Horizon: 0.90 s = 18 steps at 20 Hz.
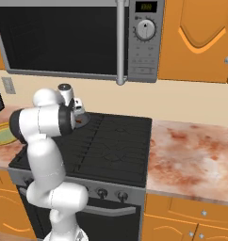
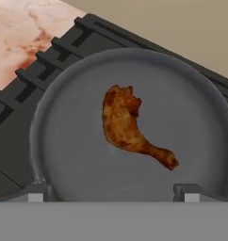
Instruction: Place the chicken drumstick on the plate and place the avocado on the same plate.
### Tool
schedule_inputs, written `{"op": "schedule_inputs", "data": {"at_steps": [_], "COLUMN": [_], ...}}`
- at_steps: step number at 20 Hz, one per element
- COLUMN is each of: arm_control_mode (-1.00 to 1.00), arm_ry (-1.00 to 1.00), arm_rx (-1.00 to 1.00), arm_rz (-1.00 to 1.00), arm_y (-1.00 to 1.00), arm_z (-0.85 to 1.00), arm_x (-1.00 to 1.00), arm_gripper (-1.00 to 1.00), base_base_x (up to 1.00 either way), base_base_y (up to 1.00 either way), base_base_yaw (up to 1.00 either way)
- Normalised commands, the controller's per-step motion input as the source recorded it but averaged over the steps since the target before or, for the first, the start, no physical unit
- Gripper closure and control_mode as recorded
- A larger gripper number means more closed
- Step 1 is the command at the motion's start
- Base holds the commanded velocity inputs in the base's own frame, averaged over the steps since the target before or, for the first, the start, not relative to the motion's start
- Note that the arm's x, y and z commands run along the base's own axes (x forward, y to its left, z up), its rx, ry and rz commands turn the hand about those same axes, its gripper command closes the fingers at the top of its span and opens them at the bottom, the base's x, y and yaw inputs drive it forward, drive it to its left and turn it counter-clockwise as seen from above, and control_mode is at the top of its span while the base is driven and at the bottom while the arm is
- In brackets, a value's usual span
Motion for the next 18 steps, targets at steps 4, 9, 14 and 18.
{"op": "schedule_inputs", "data": {"at_steps": [4,9,14,18], "arm_control_mode": [-1.0,-1.0,-1.0,-1.0], "arm_ry": [0.04,0.02,0.01,0.01], "arm_rx": [0.0,0.0,0.0,0.0], "arm_rz": [0.0,0.0,0.0,0.0], "arm_y": [0.14,0.08,0.06,0.06], "arm_z": [-0.26,-0.2,-0.2,-0.19], "arm_x": [0.3,0.38,0.38,0.33], "arm_gripper": [-1.0,-1.0,-1.0,-1.0], "base_base_x": [0.0,0.0,0.0,0.0], "base_base_y": [0.0,0.0,0.0,0.0], "base_base_yaw": [0.0,0.0,0.0,0.0]}}
